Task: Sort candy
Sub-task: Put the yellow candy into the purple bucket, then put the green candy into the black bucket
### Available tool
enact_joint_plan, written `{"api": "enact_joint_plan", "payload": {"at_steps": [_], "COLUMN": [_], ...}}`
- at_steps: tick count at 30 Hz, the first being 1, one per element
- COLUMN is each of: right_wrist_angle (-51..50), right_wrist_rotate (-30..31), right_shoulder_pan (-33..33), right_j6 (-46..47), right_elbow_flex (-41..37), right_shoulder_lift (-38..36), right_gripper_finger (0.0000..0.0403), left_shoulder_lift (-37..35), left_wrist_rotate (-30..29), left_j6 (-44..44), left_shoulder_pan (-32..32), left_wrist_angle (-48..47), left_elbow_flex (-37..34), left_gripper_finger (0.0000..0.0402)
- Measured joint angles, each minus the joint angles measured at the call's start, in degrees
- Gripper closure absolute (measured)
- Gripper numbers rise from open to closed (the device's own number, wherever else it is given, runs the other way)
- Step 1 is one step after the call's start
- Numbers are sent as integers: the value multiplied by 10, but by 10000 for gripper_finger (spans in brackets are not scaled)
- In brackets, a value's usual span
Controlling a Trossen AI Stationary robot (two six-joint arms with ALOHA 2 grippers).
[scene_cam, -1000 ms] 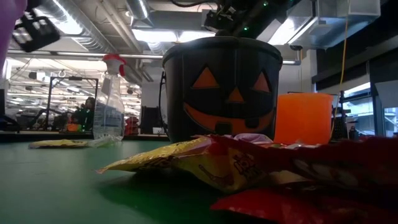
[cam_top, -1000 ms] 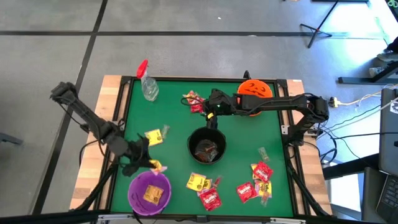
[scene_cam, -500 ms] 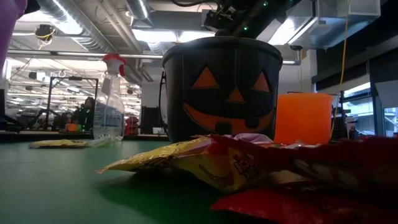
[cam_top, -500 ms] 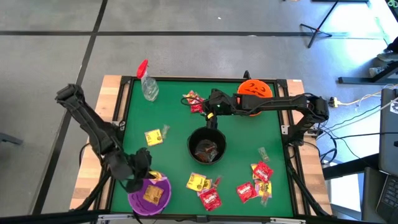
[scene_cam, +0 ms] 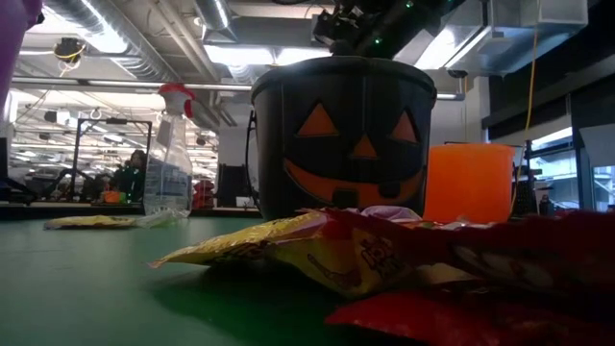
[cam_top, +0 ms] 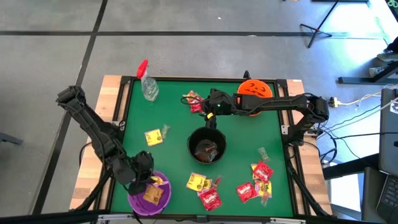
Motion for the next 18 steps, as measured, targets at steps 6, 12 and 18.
{"api": "enact_joint_plan", "payload": {"at_steps": [6, 12, 18], "right_wrist_angle": [-2, -3, -3], "right_wrist_rotate": [0, 0, 0], "right_shoulder_pan": [0, 0, 0], "right_j6": [0, -1, -1], "right_elbow_flex": [0, 0, 0], "right_shoulder_lift": [0, 0, 0], "right_gripper_finger": [169, 169, 169], "left_shoulder_lift": [0, 0, -11], "left_wrist_rotate": [27, 69, 95], "left_j6": [-7, -44, -68], "left_shoulder_pan": [0, 1, 5], "left_wrist_angle": [0, 0, 0], "left_elbow_flex": [0, 0, 0], "left_gripper_finger": [299, 299, 299]}}
